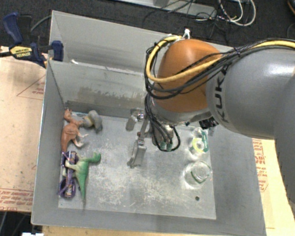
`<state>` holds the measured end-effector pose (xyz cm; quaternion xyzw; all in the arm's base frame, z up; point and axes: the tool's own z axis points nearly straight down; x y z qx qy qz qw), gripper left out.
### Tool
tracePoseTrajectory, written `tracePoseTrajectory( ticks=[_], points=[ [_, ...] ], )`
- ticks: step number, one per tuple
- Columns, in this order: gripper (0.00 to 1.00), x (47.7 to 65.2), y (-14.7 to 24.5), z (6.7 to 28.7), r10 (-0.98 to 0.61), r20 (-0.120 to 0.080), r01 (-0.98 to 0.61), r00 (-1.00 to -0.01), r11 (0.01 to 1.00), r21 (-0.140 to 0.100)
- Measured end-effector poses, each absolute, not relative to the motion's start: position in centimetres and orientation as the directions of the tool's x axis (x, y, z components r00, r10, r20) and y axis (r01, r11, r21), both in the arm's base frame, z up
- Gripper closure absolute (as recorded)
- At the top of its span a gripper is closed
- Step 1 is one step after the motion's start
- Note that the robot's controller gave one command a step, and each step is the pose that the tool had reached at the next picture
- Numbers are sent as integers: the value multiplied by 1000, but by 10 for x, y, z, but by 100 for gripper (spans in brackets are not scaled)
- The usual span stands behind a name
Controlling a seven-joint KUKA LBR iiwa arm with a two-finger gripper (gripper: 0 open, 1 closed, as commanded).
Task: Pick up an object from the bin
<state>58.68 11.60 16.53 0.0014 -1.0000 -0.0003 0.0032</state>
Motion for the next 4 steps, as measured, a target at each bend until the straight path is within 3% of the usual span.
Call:
tracePoseTrajectory(
  ticks=[1, 2, 3, 4],
  points=[
    [0, 589, 115, 170, 0, -1, 0, -1000, 1000, 1],
    [0, 583, 159, 103, -61, -2, -61, -998, 998, 3],
    [0, 501, 173, 78, -144, 2, -144, -990, 990, 1],
    [0, 545, 237, 70, -89, -7, -90, -996, 996, 6]
  ],
)
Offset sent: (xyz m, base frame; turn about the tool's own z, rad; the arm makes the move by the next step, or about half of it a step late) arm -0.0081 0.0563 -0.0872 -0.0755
